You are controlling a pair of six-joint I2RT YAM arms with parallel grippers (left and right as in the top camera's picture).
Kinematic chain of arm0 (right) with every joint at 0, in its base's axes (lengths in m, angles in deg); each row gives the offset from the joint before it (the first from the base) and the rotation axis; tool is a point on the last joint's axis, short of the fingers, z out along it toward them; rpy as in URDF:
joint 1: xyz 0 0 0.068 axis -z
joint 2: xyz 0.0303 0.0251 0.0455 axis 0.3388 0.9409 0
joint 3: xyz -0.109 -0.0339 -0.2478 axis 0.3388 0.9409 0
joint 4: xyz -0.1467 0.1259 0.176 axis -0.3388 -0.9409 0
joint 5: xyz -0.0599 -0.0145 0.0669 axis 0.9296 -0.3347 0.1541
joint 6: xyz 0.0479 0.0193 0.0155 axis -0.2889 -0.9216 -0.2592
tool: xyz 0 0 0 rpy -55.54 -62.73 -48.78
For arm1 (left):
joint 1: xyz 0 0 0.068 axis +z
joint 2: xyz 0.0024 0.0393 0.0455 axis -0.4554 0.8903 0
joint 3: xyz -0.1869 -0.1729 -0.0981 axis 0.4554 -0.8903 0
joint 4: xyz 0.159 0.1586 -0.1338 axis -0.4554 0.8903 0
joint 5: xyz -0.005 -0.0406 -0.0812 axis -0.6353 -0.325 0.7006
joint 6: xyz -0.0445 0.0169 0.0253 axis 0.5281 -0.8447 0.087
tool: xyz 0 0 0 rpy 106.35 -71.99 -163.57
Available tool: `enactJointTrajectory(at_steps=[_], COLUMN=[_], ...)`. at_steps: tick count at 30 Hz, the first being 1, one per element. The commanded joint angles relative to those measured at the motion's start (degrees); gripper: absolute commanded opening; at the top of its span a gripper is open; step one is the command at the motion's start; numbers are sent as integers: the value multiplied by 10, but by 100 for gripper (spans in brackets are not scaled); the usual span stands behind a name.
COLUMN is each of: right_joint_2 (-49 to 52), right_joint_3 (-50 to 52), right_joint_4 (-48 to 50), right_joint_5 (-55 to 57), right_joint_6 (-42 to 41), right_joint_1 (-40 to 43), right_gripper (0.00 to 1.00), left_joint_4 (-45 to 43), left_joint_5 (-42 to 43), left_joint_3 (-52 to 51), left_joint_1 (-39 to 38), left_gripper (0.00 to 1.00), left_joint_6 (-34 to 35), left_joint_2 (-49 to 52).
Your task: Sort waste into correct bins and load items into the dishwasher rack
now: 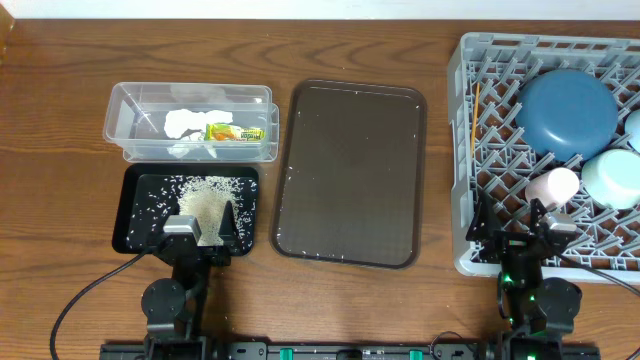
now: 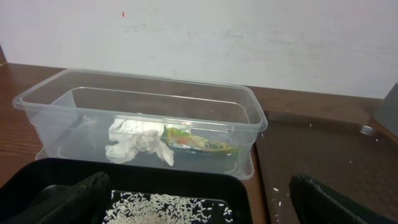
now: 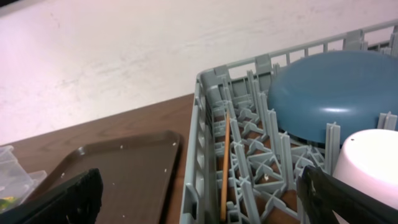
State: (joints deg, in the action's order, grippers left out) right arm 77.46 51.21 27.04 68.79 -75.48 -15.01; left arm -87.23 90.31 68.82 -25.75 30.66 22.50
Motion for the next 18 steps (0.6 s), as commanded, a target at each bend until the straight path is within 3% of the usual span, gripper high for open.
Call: enactJointTrajectory(at_steps=[1,8,14,18], right_joint_2=[-22,-74,-74,-74], right_joint_3=[6,7,7,6], right_joint_4=[-3,-10,-18,-88], right_joint_5=[-2,9,21,47], right_joint_6=[-4,70,71,77], right_joint_1=[-15,-15,-15,-15], right_gripper=[99,99,99,99], left_joint_4=[19,19,19,19], left_joint_5=[8,8,8,8], left_joint_3=[-10,-10,-10,-10], left_joint_1=[2,2,2,2], left_gripper=[93,93,93,94], left_joint_6=[-10,-10,-10,-9], left_joint_2=[-4,-4,-4,-4])
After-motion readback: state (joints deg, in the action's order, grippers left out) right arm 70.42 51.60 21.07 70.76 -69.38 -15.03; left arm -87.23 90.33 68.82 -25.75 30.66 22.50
